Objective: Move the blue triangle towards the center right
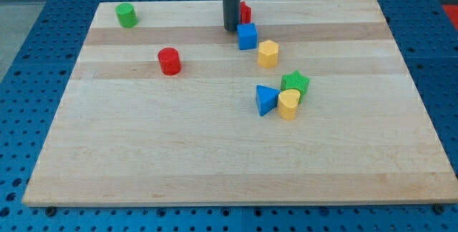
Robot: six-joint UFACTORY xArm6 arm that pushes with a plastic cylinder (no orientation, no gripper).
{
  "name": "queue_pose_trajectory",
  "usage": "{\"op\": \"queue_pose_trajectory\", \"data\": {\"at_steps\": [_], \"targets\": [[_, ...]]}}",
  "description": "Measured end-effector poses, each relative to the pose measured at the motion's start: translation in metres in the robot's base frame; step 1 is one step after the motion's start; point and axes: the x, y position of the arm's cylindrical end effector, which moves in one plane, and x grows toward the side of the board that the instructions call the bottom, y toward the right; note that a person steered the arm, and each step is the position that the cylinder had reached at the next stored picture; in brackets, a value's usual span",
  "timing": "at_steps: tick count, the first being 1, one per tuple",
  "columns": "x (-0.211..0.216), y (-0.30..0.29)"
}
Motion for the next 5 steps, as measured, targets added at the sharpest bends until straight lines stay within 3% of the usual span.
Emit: {"op": "queue_pose_trajectory", "data": {"at_steps": [5], "targets": [[-0.011, 0.014]]}}
